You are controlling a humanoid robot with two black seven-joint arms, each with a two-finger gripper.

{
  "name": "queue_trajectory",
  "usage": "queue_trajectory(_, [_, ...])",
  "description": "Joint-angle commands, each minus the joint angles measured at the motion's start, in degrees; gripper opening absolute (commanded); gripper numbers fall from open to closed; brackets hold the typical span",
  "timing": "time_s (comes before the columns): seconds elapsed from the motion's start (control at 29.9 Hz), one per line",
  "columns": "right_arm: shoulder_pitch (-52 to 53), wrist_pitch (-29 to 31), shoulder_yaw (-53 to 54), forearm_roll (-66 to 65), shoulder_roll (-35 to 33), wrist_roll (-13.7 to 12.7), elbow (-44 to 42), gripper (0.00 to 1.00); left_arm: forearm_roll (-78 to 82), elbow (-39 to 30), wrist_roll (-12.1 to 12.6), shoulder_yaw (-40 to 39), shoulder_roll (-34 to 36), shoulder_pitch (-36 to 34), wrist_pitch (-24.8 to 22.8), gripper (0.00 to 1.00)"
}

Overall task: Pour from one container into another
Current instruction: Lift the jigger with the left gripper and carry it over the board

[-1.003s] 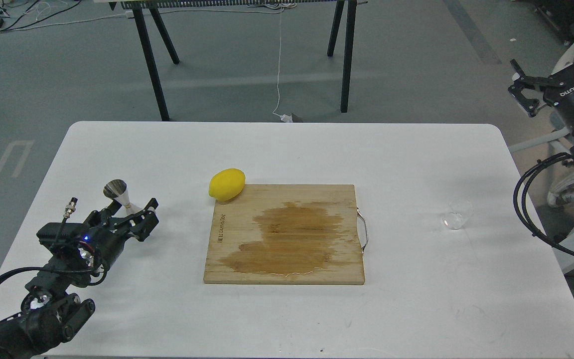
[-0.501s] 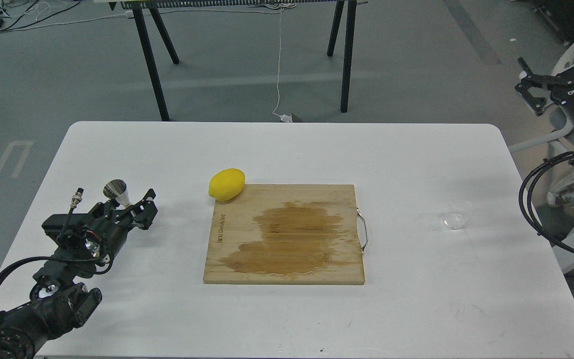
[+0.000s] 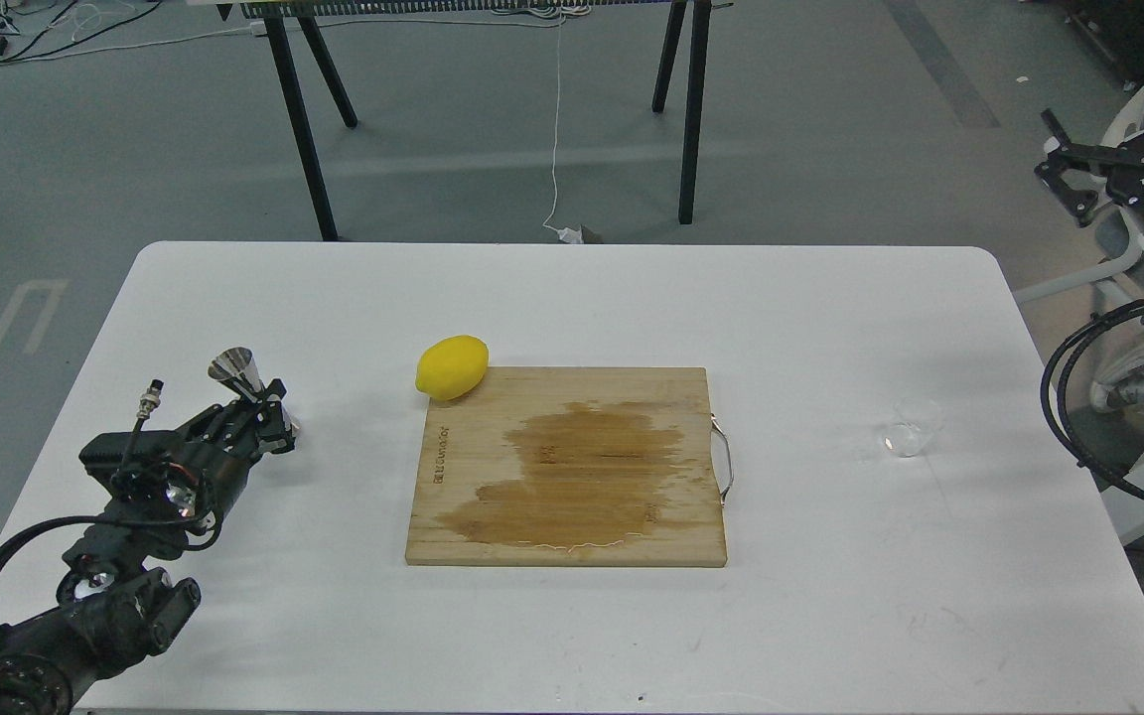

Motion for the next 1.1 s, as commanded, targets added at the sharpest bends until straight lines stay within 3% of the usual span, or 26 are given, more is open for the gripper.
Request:
queue_trajectory(0.0, [0.0, 0.0, 0.0, 0.0, 0.0, 0.0, -0.1, 0.99, -0.1, -0.5, 0.0, 0.0, 0.1, 0.0, 0.0, 0.02])
queue_trajectory(0.17, [0.0, 0.0, -0.1, 0.0, 0.0, 0.0, -0.2, 0.99, 0.0, -3.2, 0.0, -0.2, 0.3, -0.9, 0.0, 0.01])
queue_trajectory(0.4, [0.2, 0.0, -0.4, -0.1, -0.1, 0.0, -1.1, 0.99, 0.6, -26.8, 0.0, -0.1, 8.2, -9.3, 0.0, 0.02])
queue_trajectory(0.57, [0.8, 0.0, -1.1, -0.1, -0.8, 0.0, -2.7, 0.99, 9.2, -35.8, 0.0, 3.9, 7.1, -12.2, 0.0, 0.02])
queue_trajectory(0.8, [0.9, 0.0, -1.4, -0.1, -1.3, -0.2, -4.8, 0.99, 22.9, -39.9, 0.0, 10.4, -3.1, -10.9, 0.0, 0.02])
queue_trajectory(1.07, [0.9, 0.0, -1.3, -0.1, -1.3, -0.1, -4.8, 0.99, 24.9, -35.7, 0.0, 14.5, -8.2, -9.8, 0.0, 0.02])
